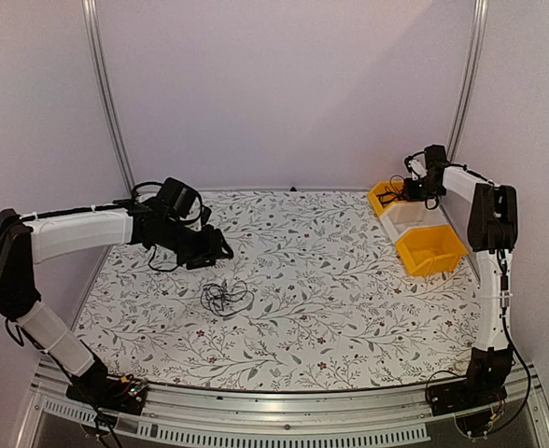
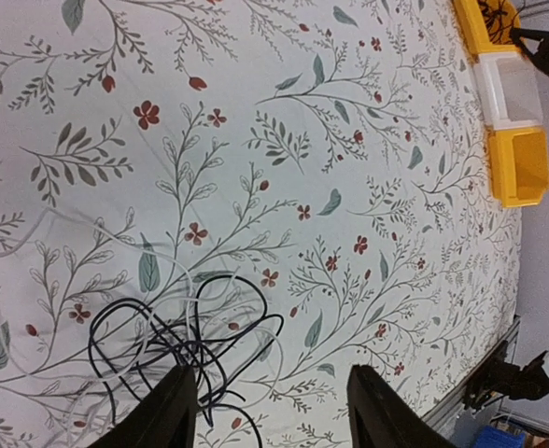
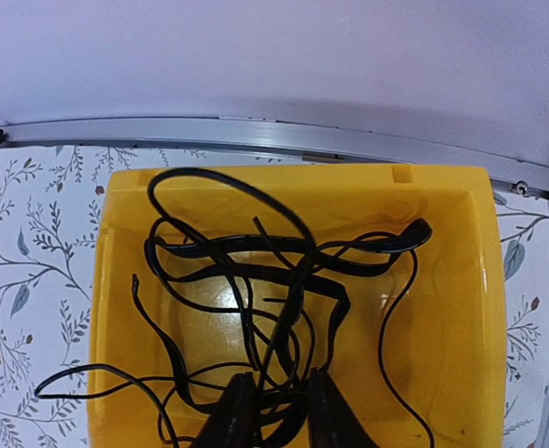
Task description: Untangle the cables
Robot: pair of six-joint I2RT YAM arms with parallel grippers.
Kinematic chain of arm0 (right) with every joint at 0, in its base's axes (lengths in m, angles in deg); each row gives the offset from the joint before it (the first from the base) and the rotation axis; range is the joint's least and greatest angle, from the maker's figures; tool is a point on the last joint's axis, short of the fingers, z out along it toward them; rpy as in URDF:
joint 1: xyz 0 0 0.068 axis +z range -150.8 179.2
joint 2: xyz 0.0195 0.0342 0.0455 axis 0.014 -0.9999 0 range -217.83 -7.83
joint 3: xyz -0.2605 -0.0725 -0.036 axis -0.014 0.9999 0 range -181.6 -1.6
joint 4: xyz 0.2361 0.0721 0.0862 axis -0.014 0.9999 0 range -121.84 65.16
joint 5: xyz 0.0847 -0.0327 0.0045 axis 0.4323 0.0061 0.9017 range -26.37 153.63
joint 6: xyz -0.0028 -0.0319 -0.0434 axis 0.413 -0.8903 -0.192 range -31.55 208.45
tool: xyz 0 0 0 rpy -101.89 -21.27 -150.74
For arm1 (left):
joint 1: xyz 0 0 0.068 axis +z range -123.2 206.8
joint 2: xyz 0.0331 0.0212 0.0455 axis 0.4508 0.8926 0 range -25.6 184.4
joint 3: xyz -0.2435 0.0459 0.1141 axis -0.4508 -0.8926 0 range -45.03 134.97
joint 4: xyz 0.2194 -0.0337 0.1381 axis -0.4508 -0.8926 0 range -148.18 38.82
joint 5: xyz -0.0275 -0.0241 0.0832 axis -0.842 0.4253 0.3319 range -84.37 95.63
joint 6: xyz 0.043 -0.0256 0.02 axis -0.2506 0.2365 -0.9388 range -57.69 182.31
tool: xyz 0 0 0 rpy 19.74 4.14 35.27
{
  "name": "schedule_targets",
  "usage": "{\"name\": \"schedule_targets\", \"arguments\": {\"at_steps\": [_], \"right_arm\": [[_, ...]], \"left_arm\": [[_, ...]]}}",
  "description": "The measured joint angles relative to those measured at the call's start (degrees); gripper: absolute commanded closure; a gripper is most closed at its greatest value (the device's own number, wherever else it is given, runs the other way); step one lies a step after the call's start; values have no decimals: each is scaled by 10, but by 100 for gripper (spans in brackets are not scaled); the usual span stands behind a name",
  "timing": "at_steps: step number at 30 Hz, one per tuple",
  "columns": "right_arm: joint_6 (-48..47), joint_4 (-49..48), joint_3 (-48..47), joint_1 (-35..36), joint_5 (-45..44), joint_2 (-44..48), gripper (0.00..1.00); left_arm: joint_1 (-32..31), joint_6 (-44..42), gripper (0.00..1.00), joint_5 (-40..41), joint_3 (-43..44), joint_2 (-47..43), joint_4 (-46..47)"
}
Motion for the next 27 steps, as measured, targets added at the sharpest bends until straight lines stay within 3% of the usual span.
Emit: {"name": "schedule_targets", "arguments": {"at_steps": [3,7,17,22,27], "right_arm": [[-13,6,23,0,-13,26,58],[-26,13,68,0,-17,98,53],[-85,-8,226,25,20,342,55],[-126,0,305,82,94,390,53],[-181,32,363,142,179,418,53]], "left_arm": [[0,-25,42,6,3,17,-15],[0,-57,42,19,4,38,-46],[8,-90,46,108,6,35,-104],[45,-109,42,154,37,61,-124],[65,-153,46,186,74,123,-123]]}}
